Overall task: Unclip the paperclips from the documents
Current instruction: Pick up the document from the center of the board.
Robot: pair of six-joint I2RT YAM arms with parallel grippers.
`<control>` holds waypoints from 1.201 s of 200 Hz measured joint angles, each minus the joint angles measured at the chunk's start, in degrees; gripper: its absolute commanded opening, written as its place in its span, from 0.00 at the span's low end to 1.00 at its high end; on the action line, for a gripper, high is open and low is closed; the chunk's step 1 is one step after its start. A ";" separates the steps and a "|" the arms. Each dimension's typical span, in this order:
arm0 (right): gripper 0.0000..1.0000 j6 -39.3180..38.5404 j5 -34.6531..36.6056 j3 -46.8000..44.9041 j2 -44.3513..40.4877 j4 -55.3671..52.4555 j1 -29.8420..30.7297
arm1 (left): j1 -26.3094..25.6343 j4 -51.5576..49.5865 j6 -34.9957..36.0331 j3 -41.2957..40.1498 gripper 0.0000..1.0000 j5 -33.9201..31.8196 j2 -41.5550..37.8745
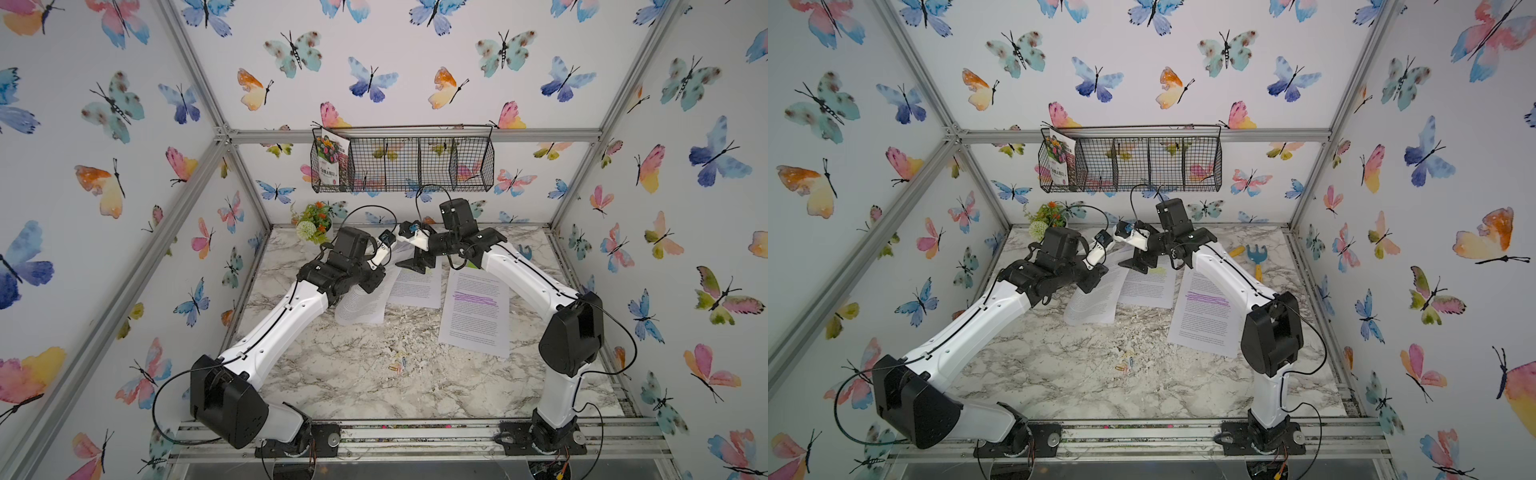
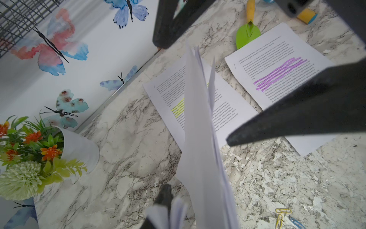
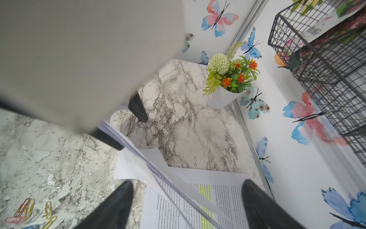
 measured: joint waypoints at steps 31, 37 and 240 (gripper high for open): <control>0.36 0.13 -0.48 0.22 0.28 -0.90 0.02 | -0.04 -0.37 0.44 0.00 0.29 -0.26 0.00; 0.29 0.07 -0.55 0.35 0.39 -0.98 0.04 | -0.04 -0.39 0.44 0.00 0.29 -0.39 0.00; 0.02 -5.33 16.52 -2.80 -2.73 1.27 4.33 | -0.04 -2.45 -1.11 1.86 0.99 -12.76 -2.54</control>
